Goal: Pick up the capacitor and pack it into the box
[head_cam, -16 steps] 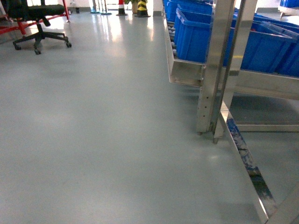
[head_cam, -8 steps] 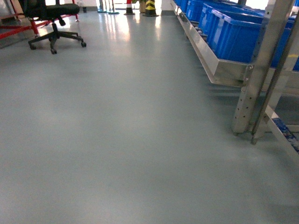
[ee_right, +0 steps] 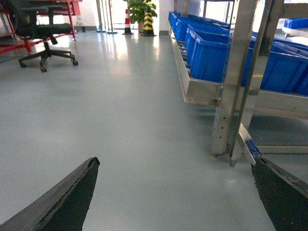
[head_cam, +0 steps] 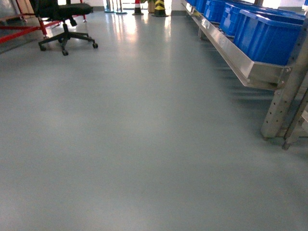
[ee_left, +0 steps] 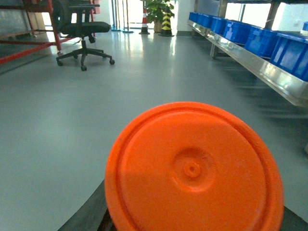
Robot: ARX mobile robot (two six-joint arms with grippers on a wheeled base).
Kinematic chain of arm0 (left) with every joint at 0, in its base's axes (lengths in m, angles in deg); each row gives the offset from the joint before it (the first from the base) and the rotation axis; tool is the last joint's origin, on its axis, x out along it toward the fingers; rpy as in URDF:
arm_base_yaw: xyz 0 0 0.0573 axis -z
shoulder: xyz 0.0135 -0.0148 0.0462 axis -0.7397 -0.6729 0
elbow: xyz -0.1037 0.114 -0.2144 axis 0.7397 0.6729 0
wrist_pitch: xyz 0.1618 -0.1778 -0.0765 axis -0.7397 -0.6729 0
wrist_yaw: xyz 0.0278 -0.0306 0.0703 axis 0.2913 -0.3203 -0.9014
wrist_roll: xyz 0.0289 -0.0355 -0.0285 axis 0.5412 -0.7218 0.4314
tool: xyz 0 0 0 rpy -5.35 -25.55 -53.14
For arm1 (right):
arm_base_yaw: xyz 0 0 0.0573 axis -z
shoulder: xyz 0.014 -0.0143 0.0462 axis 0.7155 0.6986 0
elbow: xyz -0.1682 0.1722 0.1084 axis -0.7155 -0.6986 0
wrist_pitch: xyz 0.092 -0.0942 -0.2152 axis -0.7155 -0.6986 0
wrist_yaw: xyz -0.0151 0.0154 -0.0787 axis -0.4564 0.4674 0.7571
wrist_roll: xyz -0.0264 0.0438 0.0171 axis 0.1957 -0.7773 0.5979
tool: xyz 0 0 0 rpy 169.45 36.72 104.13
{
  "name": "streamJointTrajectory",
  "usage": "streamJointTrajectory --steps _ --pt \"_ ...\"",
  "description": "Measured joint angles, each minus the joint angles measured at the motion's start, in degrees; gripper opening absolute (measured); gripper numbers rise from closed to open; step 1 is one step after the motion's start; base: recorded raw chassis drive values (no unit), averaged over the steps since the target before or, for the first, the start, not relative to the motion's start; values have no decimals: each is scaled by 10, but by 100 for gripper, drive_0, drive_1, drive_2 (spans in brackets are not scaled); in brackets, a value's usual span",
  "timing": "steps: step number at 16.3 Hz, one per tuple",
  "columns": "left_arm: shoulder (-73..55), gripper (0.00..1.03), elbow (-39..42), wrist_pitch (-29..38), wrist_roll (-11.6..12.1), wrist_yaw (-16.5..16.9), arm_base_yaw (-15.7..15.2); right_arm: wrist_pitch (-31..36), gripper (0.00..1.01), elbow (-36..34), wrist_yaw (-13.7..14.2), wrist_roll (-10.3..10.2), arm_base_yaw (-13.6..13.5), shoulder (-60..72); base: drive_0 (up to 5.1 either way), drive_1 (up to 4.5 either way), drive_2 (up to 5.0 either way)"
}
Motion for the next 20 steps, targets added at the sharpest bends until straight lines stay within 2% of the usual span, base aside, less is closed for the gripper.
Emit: streamJointTrajectory --steps 20 --pt "0 44 0 2 0 1 0 2 98 0 0 0 0 0 -483 262 262"
